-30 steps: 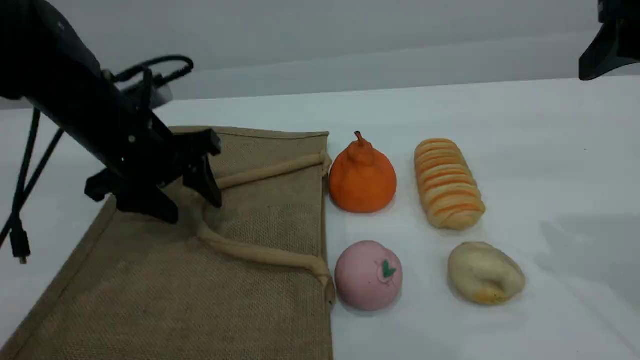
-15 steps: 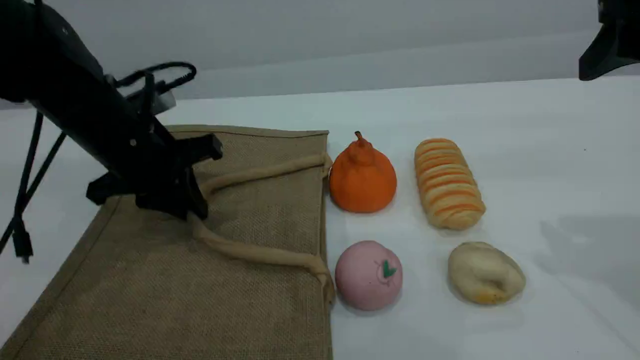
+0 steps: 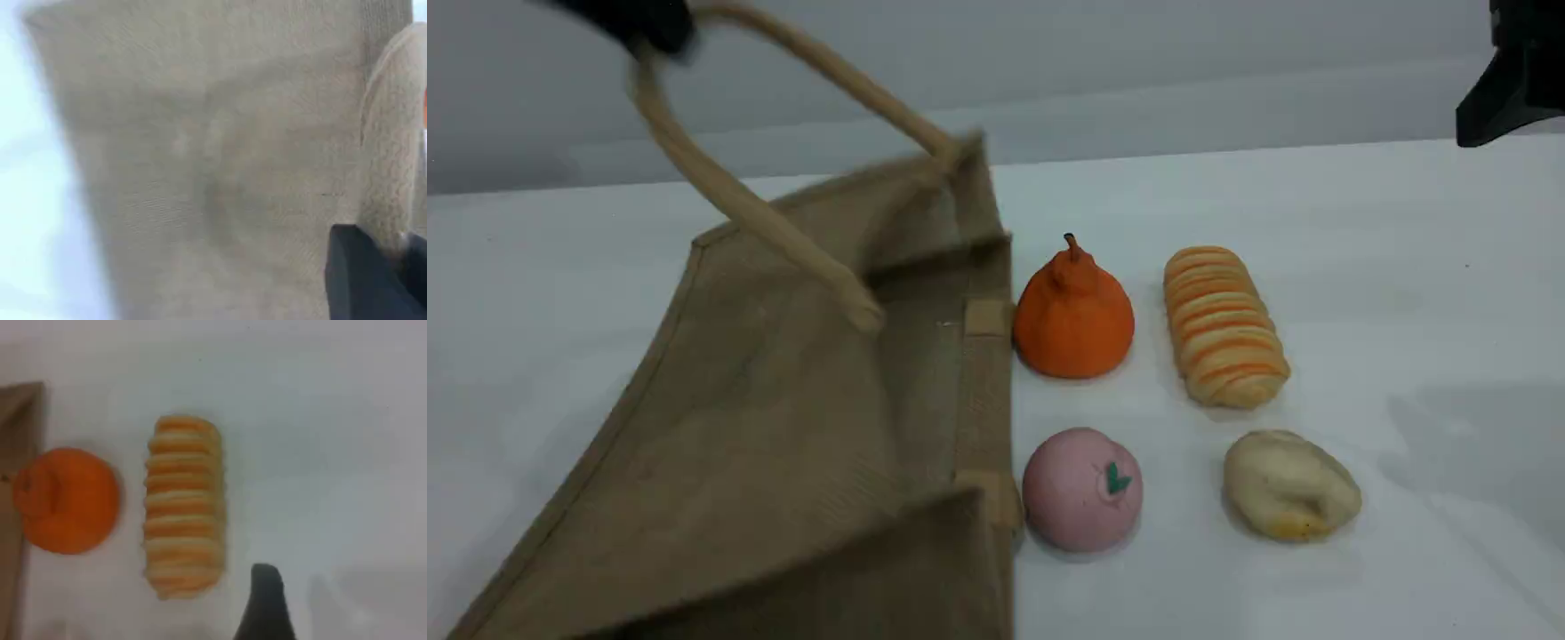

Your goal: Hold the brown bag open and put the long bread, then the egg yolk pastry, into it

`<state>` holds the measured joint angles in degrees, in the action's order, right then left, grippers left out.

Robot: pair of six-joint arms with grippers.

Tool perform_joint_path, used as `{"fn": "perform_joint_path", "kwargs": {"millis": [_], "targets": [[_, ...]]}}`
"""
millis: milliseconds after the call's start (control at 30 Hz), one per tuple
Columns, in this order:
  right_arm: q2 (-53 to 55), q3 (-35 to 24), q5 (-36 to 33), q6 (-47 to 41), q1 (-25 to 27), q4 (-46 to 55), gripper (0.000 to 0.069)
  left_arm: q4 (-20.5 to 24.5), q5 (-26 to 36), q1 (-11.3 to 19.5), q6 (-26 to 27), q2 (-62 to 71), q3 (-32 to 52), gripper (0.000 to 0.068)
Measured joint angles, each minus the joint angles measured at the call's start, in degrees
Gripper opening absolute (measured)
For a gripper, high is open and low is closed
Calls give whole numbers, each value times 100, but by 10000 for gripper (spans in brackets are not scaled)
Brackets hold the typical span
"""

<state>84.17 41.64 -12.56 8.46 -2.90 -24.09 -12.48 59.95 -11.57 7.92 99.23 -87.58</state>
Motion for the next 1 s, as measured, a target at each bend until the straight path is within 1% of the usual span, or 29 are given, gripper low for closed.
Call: {"fn": "perform_joint_path", "kwargs": {"millis": [133,200,267,433,533,667,733,833,900,1000], "targets": [[0,0,46,0,0,-4,481,717,874,0,41,-525,-758,86],[0,0,60,0,0,-4,481,859,1032,0,165,-685,-1066,86],[0,0,76,0,0,-4,481,867,1055,0,338,-831,-1300,86],[0,0,102,0,0,-4,481,613,1050,0,1089,-993,-1389,86],[0,0,102,85,0,-4,481,254,1023,0,1585,-976,-1389,86],[0,0,250,357,-218,-29,481,-279,1015,0,2204,-976,-1389,86],[0,0,457,526,-391,-29,481,-386,1015,0,2324,-976,-1389,86],[101,0,802,535,-700,-29,481,-386,1012,0,2331,-976,-1389,86],[304,0,1038,535,-865,-29,481,-386,1012,0,2331,-976,-1389,86],[721,146,1165,528,-1078,-29,481,-404,1012,0,2331,-971,-1389,86]]}}
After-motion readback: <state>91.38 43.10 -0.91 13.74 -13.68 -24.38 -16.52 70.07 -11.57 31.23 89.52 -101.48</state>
